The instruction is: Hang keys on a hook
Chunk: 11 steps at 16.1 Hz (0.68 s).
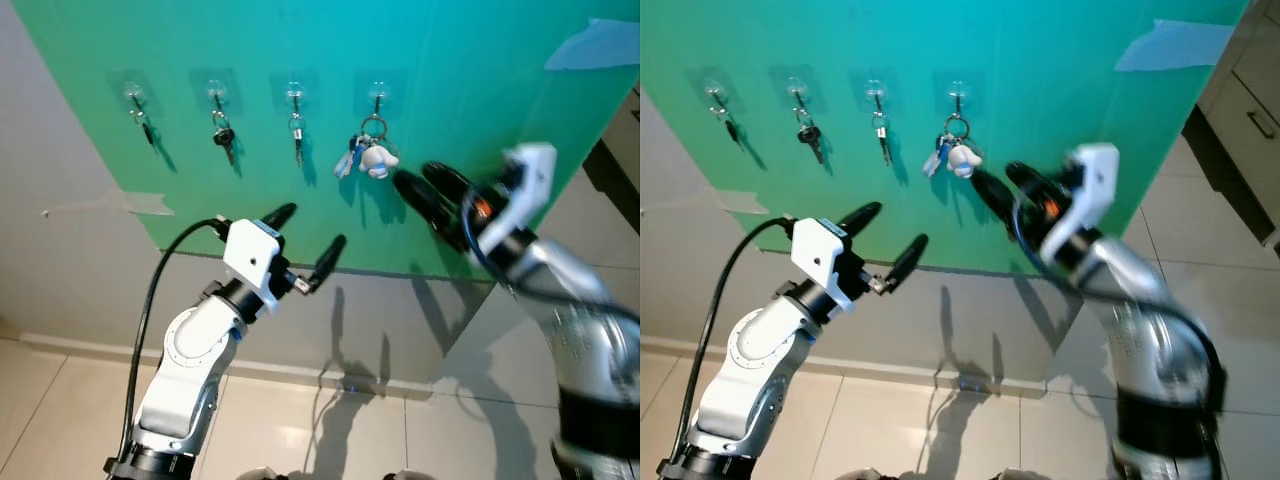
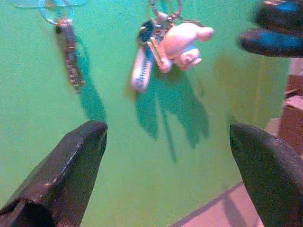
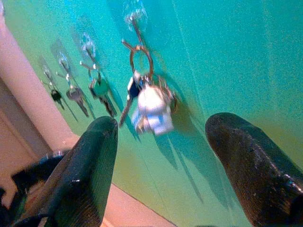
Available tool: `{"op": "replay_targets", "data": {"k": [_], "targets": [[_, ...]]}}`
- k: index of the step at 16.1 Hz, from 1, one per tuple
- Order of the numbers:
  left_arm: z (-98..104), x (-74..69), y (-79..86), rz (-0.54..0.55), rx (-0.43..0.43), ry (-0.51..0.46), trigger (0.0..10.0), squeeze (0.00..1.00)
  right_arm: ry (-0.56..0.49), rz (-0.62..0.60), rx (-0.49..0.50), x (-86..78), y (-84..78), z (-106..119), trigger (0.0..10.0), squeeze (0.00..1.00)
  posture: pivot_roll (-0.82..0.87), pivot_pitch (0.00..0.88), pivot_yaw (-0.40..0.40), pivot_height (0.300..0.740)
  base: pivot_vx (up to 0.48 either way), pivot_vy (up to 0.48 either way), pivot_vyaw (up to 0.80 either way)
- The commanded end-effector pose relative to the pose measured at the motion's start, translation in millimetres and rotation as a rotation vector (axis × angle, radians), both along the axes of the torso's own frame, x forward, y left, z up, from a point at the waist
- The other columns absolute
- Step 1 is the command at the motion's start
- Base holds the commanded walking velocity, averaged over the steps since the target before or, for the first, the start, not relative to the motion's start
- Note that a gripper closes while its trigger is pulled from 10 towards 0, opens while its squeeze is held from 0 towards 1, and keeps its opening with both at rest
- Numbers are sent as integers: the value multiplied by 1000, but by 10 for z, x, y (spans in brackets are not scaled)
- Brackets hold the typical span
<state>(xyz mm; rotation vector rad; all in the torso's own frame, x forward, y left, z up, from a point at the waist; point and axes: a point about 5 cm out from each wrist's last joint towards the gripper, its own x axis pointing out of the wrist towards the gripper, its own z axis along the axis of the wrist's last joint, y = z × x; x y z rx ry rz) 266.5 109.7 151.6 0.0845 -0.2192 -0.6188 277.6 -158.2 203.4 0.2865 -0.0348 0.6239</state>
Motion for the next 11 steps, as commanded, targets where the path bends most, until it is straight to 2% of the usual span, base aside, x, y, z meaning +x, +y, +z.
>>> {"op": "replay_targets", "data": {"k": [1, 2, 3, 5, 6, 7, 8, 9, 11], "targets": [[9, 3, 45, 31, 14, -5, 10000, 0, -32, 0, -26, -72, 17, 20, 10000, 0, -121, 16, 78, 740, 0, 0, 0], [-7, -6, 66, 51, 15, 2, 10000, 0, -17, -17, -48, -140, -1, -59, 10000, 0, -120, 17, 78, 740, 0, 0, 0], [-48, -43, 121, 84, 17, 18, 10000, 0, 22, -38, -103, -243, -14, -240, 10000, 0, -121, 27, 73, 740, 0, 0, 0], [-106, -99, 195, 129, 22, 39, 10000, 0, 57, -85, -155, -341, -10, -442, 10000, 0, -116, 39, 64, 740, 0, 148, 0], [-198, -161, 265, 191, 30, 64, 10000, 0, 91, -255, -195, -404, -39, -679, 10000, 0, -109, 41, 56, 740, 0, 368, 0], [-284, -190, 304, 233, 41, 82, 10000, 0, 134, -379, -210, -411, -74, -833, 10000, 0, -104, 48, 50, 740, 0, 424, 0], [-408, -234, 376, 300, 46, 114, 10000, 0, 159, -480, -266, -436, -82, -988, 10000, 0, -101, 50, 46, 740, 0, 428, 0], [-450, -258, 402, 322, 52, 124, 10000, 0, 175, -502, -272, -449, -80, -1036, 10000, 0, -100, 52, 39, 740, 0, 435, 0], [-560, -316, 546, 458, 69, 160, 10000, 0, 215, -564, -311, -521, -113, -1223, 10000, 0, -88, 53, 9, 740, 0, 444, 0]]}}
